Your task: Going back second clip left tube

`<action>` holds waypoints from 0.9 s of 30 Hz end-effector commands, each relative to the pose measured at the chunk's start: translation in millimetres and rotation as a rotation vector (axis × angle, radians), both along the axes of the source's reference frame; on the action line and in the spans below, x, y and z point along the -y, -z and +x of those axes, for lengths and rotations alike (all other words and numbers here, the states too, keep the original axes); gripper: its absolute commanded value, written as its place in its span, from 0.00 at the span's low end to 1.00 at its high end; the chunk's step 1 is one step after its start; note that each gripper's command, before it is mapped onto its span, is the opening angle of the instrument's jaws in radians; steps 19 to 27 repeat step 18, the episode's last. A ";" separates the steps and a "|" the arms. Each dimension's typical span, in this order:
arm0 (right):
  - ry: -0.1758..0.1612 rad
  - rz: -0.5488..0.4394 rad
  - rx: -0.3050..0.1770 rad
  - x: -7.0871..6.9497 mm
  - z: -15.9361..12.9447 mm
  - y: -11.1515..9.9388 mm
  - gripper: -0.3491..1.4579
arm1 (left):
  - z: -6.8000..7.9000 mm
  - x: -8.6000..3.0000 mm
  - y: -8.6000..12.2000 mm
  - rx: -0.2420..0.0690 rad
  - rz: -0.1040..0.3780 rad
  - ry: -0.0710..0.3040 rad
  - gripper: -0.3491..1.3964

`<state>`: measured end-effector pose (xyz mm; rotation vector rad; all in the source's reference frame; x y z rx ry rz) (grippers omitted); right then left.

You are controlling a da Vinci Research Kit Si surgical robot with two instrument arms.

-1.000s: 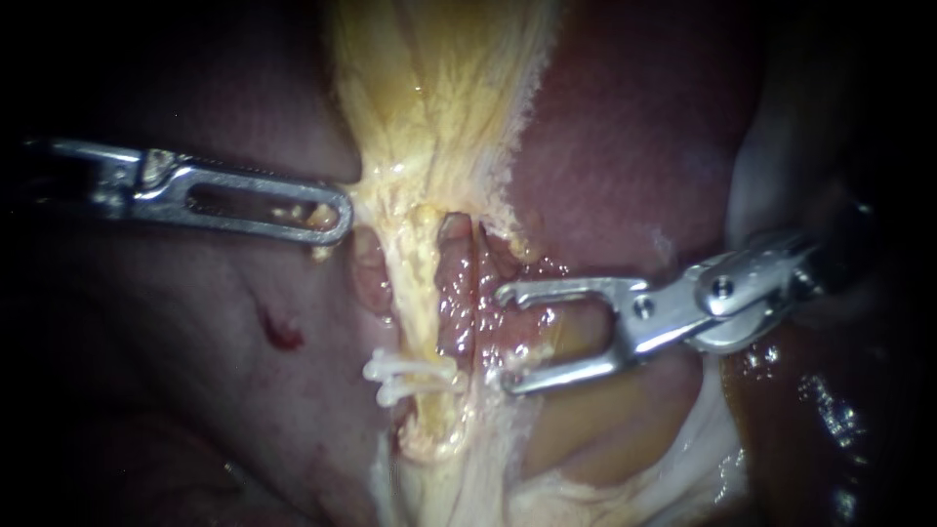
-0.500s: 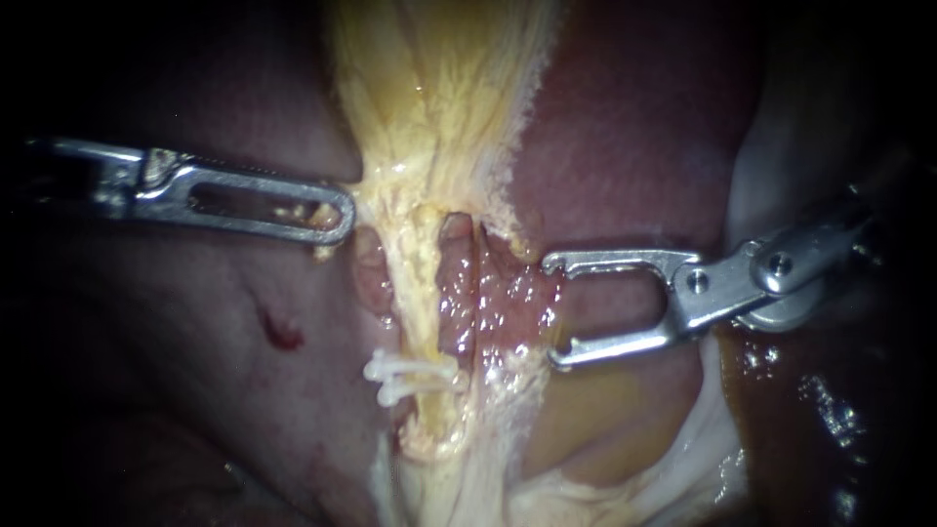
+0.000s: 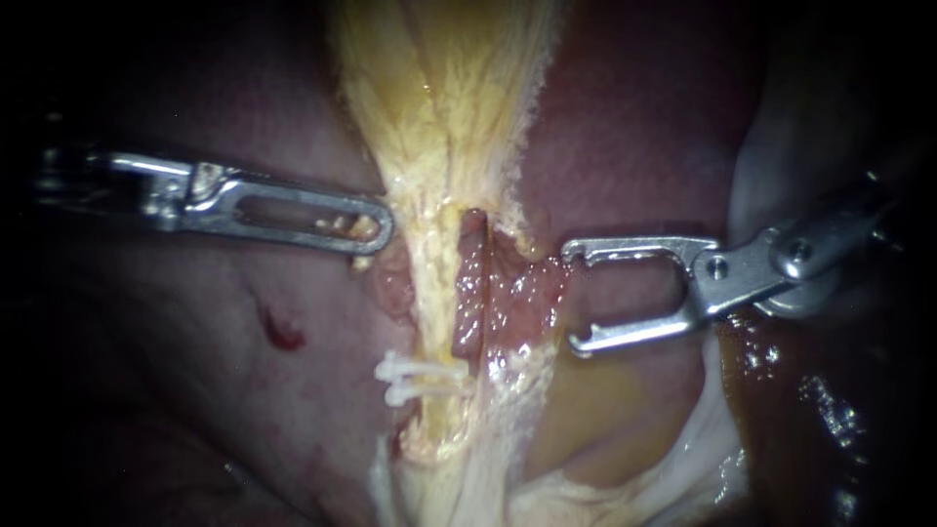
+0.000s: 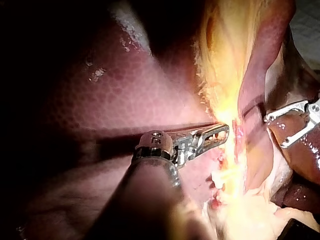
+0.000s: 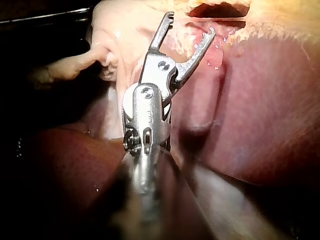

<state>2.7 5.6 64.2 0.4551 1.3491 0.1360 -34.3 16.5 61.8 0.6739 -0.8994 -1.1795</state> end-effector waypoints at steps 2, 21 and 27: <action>0.000 0.000 0.000 0.0 -0.1 0.0 0.47 | -0.6 0.0 -0.9 -0.004 0.001 -0.009 0.00; 0.033 0.011 -0.030 0.0 -0.3 0.0 0.47 | -1.4 -0.2 -3.1 -0.014 0.001 -0.025 0.00; 0.033 0.011 -0.030 0.0 -0.3 0.0 0.47 | -1.4 -0.2 -3.1 -0.014 0.001 -0.025 0.00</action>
